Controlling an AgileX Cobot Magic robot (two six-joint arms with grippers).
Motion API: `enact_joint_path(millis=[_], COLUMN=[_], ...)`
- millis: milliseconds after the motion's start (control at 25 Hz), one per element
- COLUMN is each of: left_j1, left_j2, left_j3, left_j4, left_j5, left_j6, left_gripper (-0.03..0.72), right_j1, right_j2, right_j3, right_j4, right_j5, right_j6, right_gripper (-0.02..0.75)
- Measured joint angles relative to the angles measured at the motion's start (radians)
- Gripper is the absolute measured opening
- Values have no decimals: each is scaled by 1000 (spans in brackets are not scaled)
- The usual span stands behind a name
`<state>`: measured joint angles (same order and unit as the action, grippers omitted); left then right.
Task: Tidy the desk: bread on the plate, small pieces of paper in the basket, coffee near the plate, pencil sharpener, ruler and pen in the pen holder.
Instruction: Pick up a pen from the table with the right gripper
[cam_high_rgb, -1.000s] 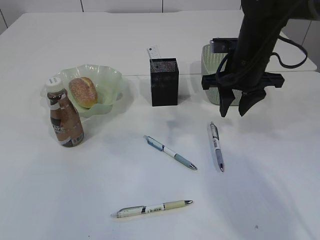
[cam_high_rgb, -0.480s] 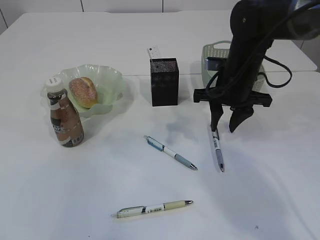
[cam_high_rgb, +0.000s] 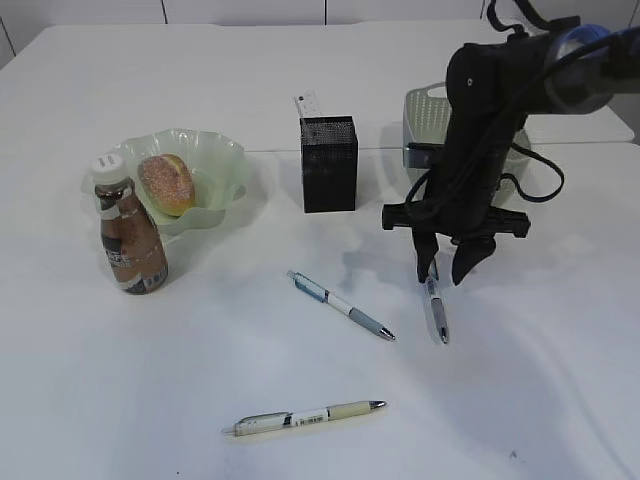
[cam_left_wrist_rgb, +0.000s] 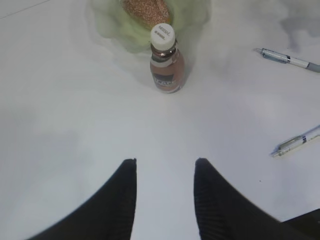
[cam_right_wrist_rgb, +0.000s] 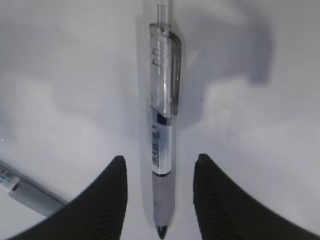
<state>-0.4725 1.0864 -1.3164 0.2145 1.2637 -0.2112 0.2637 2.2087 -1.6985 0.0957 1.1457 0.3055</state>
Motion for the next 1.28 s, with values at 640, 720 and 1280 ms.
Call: enact_joint_path(millis=[640, 720, 1280], left_j1=[0, 0, 0], left_j2=[0, 0, 0], left_j3=[0, 0, 0], left_j4=[-17, -17, -17], left_j5=[0, 0, 0], left_j6=[0, 0, 0], left_gripper=[268, 268, 268], right_j1=[0, 0, 0], right_j2=[46, 52, 67], right_j3=[0, 0, 0], right_j4=[6, 6, -1], right_j5=[-28, -30, -30], right_j6=[0, 0, 1], right_gripper=[354, 354, 344])
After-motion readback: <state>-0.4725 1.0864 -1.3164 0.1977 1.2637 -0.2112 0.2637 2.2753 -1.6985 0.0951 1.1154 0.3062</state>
